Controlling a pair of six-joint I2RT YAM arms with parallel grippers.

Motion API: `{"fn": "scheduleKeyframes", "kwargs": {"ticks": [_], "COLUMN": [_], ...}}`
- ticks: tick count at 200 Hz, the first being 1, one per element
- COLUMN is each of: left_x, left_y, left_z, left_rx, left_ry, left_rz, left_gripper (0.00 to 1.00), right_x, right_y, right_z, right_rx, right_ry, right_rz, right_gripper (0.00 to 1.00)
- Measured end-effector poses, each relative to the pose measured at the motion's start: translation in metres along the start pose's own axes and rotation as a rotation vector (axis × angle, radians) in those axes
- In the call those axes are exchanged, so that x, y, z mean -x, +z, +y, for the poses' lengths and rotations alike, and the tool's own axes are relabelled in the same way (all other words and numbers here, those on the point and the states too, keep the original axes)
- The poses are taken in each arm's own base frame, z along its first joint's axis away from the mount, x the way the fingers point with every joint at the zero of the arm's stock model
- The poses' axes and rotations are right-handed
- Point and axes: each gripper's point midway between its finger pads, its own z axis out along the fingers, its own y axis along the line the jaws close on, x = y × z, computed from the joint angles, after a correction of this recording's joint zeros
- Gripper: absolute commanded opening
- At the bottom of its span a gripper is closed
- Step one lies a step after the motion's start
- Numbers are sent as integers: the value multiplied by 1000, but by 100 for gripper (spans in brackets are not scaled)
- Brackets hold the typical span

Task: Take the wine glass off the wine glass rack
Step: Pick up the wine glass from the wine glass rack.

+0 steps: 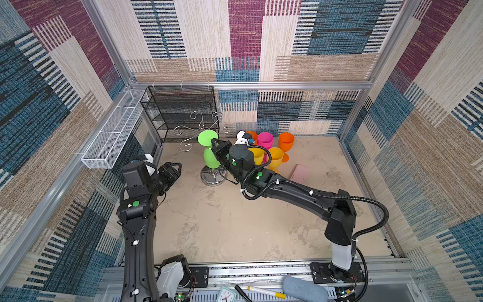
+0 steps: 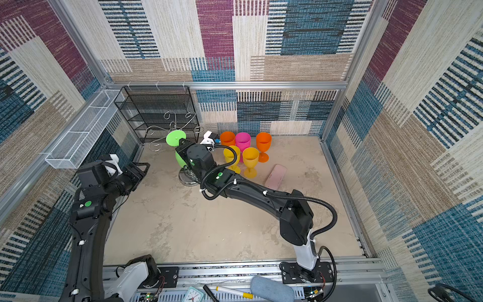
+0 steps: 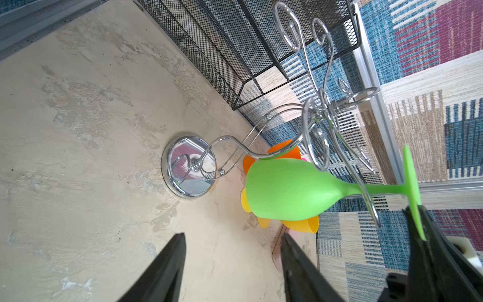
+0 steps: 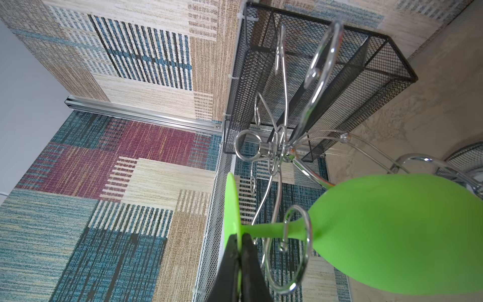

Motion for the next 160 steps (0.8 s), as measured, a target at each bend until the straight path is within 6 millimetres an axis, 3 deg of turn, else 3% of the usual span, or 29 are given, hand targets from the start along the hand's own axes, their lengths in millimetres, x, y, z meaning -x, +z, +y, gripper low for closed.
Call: {"fn": "scheduleKeyframes", "kwargs": {"ticks": [85, 160], "left_x": [0, 0], "left_y": [2, 2], "left_z": [1, 1], "left_rx": [2, 1], "left_ry": [-13, -16], "left_rz": [5, 6], "left_gripper": [61, 61], "right_x": [11, 34], "right_y": [8, 17], "right_z": [-6, -17], "right_rx": [-50, -122], "right_ry": [32, 35], "right_rz": [-19, -89], "right_gripper": [0, 0]}}
